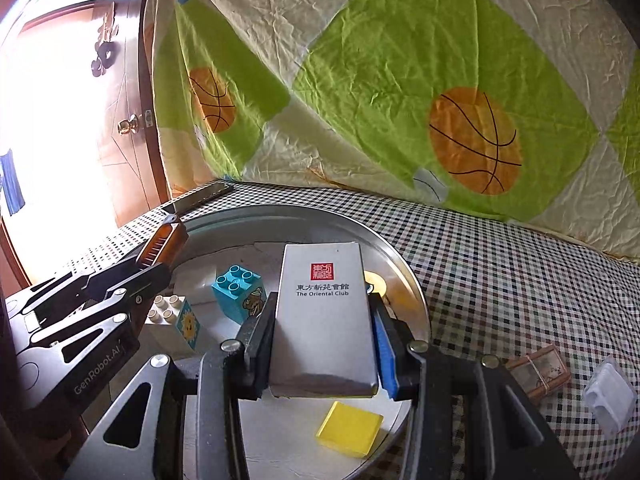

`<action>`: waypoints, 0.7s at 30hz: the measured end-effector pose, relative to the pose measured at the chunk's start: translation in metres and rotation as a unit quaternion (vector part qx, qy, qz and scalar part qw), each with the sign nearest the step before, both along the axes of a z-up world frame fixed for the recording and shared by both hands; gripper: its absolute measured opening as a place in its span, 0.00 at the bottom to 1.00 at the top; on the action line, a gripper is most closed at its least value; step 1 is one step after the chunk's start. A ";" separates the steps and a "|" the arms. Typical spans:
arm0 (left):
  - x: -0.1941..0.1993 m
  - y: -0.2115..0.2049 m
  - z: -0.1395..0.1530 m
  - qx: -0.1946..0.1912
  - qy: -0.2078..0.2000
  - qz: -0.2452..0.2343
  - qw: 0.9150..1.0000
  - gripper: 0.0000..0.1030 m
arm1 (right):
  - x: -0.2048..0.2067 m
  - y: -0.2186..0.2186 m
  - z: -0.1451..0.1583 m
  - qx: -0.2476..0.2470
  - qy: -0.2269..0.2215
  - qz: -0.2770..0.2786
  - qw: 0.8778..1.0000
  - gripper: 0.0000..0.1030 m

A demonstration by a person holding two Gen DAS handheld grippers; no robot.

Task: Organize rigid objects
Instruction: 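Lower the comb and white box down into the tin, then open both grippers to release the comb and white box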

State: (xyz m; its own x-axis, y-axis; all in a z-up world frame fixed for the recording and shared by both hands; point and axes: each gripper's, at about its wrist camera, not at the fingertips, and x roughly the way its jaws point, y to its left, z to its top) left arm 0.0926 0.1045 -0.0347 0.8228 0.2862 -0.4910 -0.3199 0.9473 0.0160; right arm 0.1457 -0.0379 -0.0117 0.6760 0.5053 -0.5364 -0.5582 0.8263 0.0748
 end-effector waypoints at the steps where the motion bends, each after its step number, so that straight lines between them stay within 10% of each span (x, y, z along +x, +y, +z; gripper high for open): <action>1: -0.001 0.000 0.001 0.001 -0.002 0.001 1.000 0.24 | -0.001 0.001 0.000 0.001 0.000 0.002 1.000 0.43; 10: -0.011 -0.003 0.009 0.014 -0.020 0.023 0.999 0.76 | -0.005 -0.008 0.004 0.025 -0.007 0.002 1.000 0.67; 21: -0.016 -0.024 0.014 0.009 -0.035 0.011 0.999 0.96 | -0.011 -0.051 0.009 0.038 -0.012 -0.025 0.999 0.79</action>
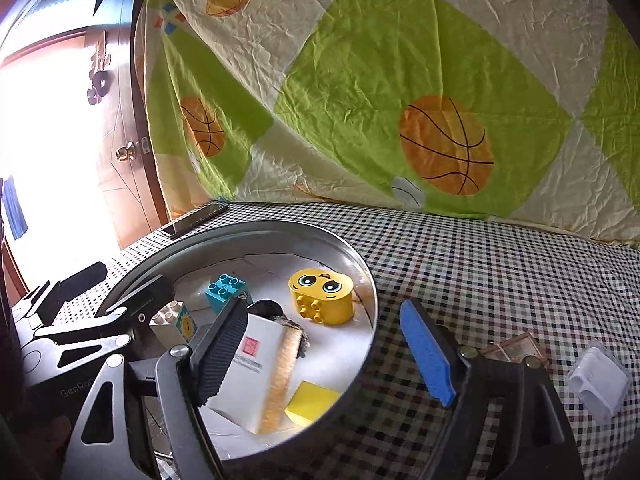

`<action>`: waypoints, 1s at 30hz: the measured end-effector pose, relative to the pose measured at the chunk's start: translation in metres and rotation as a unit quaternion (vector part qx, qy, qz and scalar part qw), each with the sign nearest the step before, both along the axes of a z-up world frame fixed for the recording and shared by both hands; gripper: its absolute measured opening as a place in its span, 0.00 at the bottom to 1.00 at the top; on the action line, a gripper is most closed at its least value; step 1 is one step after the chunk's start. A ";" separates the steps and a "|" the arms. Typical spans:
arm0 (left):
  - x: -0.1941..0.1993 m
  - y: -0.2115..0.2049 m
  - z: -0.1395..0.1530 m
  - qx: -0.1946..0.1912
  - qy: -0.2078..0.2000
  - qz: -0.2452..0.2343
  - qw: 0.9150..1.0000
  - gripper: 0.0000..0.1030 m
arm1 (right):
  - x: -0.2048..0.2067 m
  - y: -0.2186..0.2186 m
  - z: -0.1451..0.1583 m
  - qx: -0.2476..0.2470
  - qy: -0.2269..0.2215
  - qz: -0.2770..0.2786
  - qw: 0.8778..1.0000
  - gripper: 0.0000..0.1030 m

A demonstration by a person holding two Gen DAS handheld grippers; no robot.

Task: Organize rigid objects
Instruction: 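Open both grippers to release the comb and white box, then grasp the clear plastic container with the right gripper while the left moves toward the picture frame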

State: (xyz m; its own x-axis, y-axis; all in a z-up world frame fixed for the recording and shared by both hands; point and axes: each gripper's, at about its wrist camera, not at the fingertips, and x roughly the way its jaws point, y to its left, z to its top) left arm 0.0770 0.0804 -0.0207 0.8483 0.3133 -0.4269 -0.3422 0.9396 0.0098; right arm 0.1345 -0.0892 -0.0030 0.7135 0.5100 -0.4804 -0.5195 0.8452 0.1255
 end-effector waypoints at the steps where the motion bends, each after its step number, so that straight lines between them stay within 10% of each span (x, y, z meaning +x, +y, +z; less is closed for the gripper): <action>1: 0.000 -0.007 0.000 0.001 0.000 -0.009 1.000 0.96 | -0.001 -0.006 0.001 -0.003 -0.003 -0.002 1.000 0.79; 20: 0.048 -0.162 0.009 0.034 0.016 -0.194 0.980 0.99 | 0.046 -0.186 -0.023 -0.057 0.035 -0.149 0.987 0.80; 30: 0.103 -0.202 -0.009 0.034 0.076 -0.231 0.969 0.99 | 0.074 -0.204 -0.045 -0.064 0.123 -0.113 0.984 0.80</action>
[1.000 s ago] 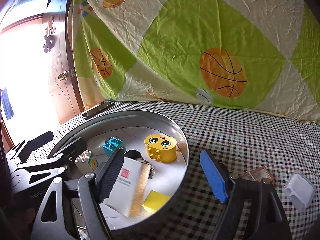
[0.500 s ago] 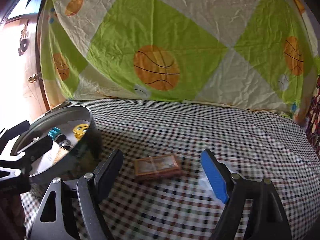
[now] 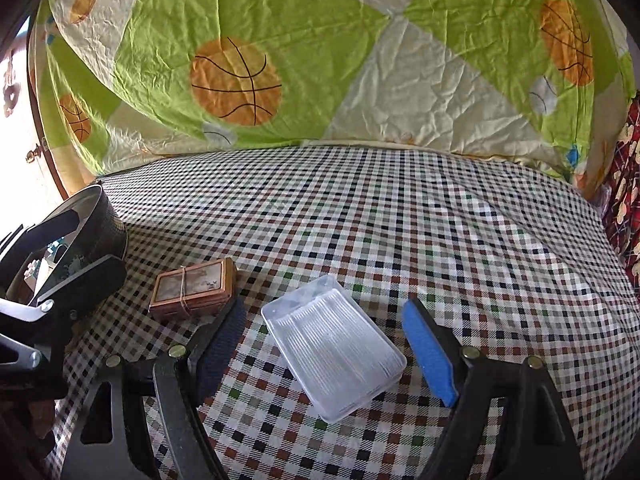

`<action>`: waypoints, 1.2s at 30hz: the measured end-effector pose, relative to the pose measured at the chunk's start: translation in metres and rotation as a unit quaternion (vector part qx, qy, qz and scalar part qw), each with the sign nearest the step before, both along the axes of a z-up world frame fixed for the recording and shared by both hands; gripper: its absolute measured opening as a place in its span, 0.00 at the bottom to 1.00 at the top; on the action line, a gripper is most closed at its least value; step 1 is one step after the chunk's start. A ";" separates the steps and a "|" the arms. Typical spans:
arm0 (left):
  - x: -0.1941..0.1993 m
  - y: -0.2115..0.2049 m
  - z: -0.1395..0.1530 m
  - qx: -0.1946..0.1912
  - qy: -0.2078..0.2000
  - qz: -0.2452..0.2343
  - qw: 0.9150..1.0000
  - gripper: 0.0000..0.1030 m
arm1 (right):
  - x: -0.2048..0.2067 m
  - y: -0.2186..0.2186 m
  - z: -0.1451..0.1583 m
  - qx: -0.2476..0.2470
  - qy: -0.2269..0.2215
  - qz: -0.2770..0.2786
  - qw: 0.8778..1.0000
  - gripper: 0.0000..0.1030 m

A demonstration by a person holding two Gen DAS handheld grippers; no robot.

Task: Organize rigid objects
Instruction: 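Grasp the clear plastic container with the right gripper while the left moves toward the picture frame, then grasp the brown picture frame with the left gripper and lift it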

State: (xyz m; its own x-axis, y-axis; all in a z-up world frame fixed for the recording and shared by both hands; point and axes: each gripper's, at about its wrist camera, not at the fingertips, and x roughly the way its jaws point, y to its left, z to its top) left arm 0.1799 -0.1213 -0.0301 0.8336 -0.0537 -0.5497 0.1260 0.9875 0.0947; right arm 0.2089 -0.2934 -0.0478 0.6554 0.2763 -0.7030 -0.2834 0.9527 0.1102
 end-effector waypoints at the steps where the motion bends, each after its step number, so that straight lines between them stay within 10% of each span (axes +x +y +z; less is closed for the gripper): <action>1: 0.001 -0.001 -0.002 0.001 0.002 0.001 1.000 0.99 | 0.003 0.000 -0.003 0.002 0.009 0.002 1.000 0.80; 5: 0.003 -0.005 -0.007 0.009 0.006 -0.004 1.000 0.99 | 0.008 0.003 -0.014 -0.018 0.039 0.000 0.999 0.79; 9: 0.004 -0.011 -0.009 0.014 0.011 -0.024 1.000 0.99 | 0.011 0.006 -0.021 -0.040 0.057 -0.004 0.998 0.55; 19: 0.031 -0.038 -0.029 0.046 0.062 -0.070 0.995 0.77 | 0.009 -0.025 -0.020 0.002 0.056 -0.063 0.996 0.55; 29: 0.050 -0.026 -0.045 0.009 0.136 -0.066 0.988 0.77 | 0.003 -0.016 -0.014 -0.033 0.031 -0.069 0.997 0.55; 33: 0.048 -0.024 -0.044 0.000 0.135 -0.069 0.988 0.47 | 0.002 -0.015 -0.014 -0.039 0.026 -0.070 0.996 0.55; 36: 0.042 -0.025 -0.043 0.007 0.129 -0.073 0.989 0.44 | 0.000 -0.016 -0.012 -0.036 0.017 -0.070 0.997 0.55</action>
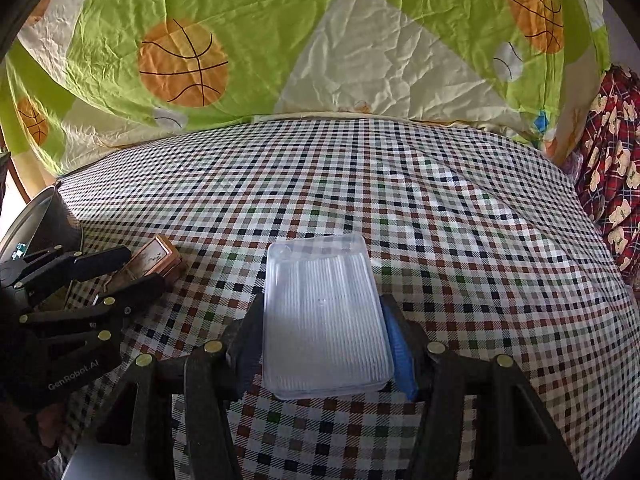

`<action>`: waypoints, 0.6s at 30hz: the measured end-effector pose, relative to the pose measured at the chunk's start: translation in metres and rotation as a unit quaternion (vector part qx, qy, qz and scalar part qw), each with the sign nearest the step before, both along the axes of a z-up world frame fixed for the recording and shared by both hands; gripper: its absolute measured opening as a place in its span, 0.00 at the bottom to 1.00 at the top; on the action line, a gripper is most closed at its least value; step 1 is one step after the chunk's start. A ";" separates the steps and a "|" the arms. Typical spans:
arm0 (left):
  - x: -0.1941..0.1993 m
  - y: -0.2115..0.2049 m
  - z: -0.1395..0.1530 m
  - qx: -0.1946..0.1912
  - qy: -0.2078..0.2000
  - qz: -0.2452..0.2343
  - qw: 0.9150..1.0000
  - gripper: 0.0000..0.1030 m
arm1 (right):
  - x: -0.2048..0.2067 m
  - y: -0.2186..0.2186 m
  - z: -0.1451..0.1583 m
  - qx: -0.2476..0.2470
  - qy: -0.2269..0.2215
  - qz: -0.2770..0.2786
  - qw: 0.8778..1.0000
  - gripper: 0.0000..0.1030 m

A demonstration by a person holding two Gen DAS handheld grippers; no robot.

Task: Organize rigid objects
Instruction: 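Grasp the brown picture frame with the left gripper and lift it, then carry the picture frame and clear container over the metal tin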

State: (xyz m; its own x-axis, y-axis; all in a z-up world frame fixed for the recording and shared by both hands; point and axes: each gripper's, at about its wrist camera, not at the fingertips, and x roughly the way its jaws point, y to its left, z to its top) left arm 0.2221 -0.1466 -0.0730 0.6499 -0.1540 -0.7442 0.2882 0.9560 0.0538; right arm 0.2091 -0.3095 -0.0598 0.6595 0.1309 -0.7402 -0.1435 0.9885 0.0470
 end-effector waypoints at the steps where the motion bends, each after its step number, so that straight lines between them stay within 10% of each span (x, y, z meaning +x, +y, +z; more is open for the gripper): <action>1: -0.002 -0.001 0.001 0.001 -0.003 -0.002 1.000 0.44 | -0.001 0.000 0.001 0.000 -0.004 -0.001 1.000 0.55; 18: -0.033 0.022 0.032 -0.020 -0.133 0.069 0.988 0.44 | -0.028 -0.007 0.023 0.012 -0.100 -0.037 0.994 0.55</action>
State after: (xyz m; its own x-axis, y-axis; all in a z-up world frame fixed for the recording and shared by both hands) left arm 0.1894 -0.1242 -0.0412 0.8391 -0.0759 -0.5387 0.1358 0.9881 0.0724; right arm 0.1816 -0.3166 -0.0366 0.8017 0.0923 -0.5905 -0.0789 0.9957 0.0485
